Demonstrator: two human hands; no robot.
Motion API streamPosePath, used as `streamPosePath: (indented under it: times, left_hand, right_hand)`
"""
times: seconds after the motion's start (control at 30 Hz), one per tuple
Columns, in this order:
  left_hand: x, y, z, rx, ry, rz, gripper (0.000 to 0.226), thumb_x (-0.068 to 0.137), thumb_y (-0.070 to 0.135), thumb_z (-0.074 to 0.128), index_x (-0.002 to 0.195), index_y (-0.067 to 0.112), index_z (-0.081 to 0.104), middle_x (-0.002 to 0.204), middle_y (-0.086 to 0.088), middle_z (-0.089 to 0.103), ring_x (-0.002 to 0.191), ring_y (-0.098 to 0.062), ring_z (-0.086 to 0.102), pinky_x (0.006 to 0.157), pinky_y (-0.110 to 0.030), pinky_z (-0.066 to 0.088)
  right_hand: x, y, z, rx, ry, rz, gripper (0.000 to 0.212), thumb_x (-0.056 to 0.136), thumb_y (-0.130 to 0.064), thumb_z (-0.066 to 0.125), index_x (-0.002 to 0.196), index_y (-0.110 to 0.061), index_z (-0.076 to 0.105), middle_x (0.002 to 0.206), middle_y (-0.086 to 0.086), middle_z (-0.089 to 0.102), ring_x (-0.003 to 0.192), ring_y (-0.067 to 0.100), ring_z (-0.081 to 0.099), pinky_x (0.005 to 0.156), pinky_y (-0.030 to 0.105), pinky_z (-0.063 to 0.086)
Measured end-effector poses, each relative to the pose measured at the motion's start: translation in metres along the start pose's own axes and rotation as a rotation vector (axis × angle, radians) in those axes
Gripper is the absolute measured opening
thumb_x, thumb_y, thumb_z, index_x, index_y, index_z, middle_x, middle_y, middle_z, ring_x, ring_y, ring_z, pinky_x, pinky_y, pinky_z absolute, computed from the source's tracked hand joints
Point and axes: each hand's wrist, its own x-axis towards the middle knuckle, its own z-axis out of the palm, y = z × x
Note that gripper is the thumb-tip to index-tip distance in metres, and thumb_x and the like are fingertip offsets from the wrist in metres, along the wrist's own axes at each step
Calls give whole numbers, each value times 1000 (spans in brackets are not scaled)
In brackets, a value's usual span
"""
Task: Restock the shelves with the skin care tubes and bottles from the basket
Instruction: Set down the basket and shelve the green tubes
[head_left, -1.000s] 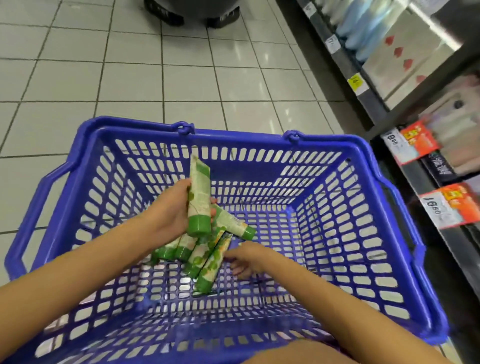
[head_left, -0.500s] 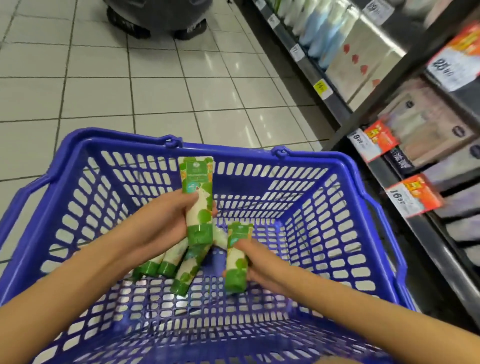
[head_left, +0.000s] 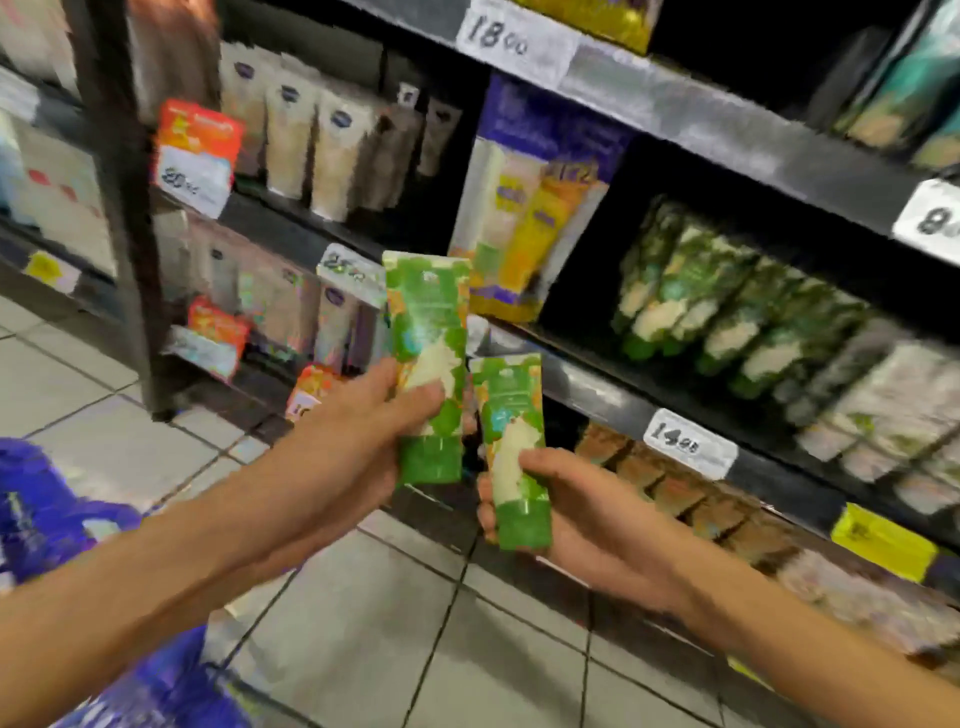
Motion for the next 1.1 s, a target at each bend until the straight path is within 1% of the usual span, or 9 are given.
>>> streamPosePath:
  times: [0.13, 0.27, 0.37, 0.47, 0.57, 0.7, 0.8, 0.97, 1.1]
  left_hand:
    - [45, -40, 41, 102, -61, -61, 19, 83, 17, 48, 101, 14, 56, 78, 1, 71, 77, -11, 70, 60, -23, 56]
    - [84, -57, 69, 87, -67, -69, 21, 96, 19, 37, 106, 26, 54, 92, 2, 70, 82, -13, 68, 70, -28, 57]
    - [105, -60, 88, 42, -85, -36, 23, 95, 17, 38, 113, 22, 52, 94, -4, 61, 83, -15, 65, 73, -28, 56]
    - [119, -61, 96, 70, -47, 32, 24, 95, 16, 40, 116, 21, 52, 98, -2, 65, 95, -19, 64, 75, -28, 58]
    - [124, -61, 96, 99, 10, 86, 20, 94, 14, 43, 108, 21, 55, 94, -1, 66, 89, -14, 66, 67, -25, 57]
    - [126, -63, 88, 206, 42, 100, 29, 92, 14, 48, 120, 18, 52, 104, -1, 64, 92, -11, 66, 72, -25, 56]
    - [126, -64, 89, 237, 44, 94, 31, 90, 14, 50, 121, 18, 53, 106, -3, 63, 94, -13, 65, 74, -27, 56]
    - [127, -63, 100, 207, -8, 82, 33, 89, 11, 52, 122, 18, 53, 107, -6, 66, 92, -15, 66, 77, -30, 58]
    - [129, -73, 126, 285, -155, 55, 34, 92, 12, 50, 125, 17, 52, 116, -12, 64, 105, -22, 64, 84, -30, 55]
  right_hand:
    - [-34, -20, -64, 73, 86, -280, 41, 79, -22, 49, 116, -5, 52, 89, 18, 62, 77, 29, 63, 77, 39, 56]
    - [-51, -57, -113, 89, 218, -484, 25, 83, -24, 48, 99, -6, 55, 81, 10, 58, 68, 19, 60, 62, 27, 56]
    - [-37, -90, -139, -138, 384, -627, 13, 89, -15, 49, 98, -10, 56, 86, 1, 62, 80, 13, 60, 73, 22, 52]
    - [-13, -109, -159, -505, 633, -668, 33, 89, -23, 59, 119, -11, 54, 105, -4, 64, 97, 10, 60, 81, 20, 45]
    - [10, -118, -172, -681, 754, -716, 32, 84, -17, 66, 113, -9, 57, 97, -1, 61, 89, 13, 56, 73, 21, 41]
    - [35, -123, -181, -850, 865, -754, 28, 82, -18, 69, 107, -9, 59, 91, -3, 57, 81, 8, 52, 68, 16, 38]
    - [39, -124, -178, -837, 887, -746, 37, 81, -19, 70, 112, -3, 58, 95, -2, 56, 86, 10, 52, 59, 6, 36]
    - [3, -96, -156, -855, 957, -922, 47, 81, -28, 68, 123, -15, 50, 103, -5, 54, 89, 11, 51, 72, 17, 41]
    - [-26, -75, -127, -930, 546, -891, 42, 78, -28, 69, 111, -40, 46, 99, -16, 55, 84, 1, 54, 74, 14, 49]
